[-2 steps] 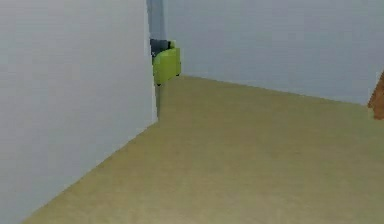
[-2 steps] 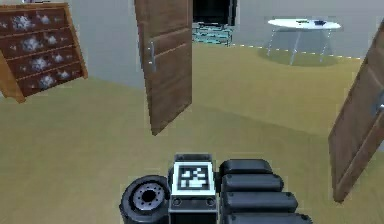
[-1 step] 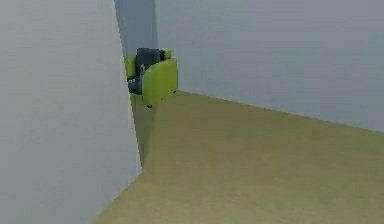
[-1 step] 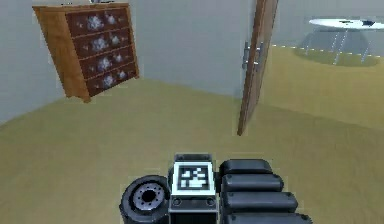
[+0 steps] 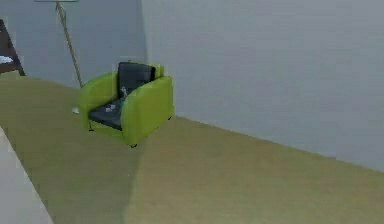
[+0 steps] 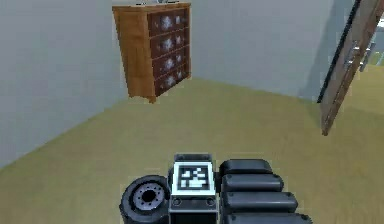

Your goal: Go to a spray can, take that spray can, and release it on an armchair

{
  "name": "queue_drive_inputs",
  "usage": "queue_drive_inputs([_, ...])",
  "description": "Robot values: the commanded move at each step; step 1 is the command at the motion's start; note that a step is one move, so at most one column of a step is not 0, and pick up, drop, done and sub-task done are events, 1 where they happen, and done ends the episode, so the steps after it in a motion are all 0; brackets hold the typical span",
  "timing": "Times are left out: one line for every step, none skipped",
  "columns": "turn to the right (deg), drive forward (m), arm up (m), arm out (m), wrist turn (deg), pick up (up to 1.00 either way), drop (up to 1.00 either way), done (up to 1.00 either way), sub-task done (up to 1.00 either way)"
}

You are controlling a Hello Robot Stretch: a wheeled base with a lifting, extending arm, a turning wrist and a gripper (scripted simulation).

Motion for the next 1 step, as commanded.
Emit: queue_drive_inputs([0.0, 0.80, 0.00, 0.00, 0.0, 0.00, 0.00, 0.00, 0.00])
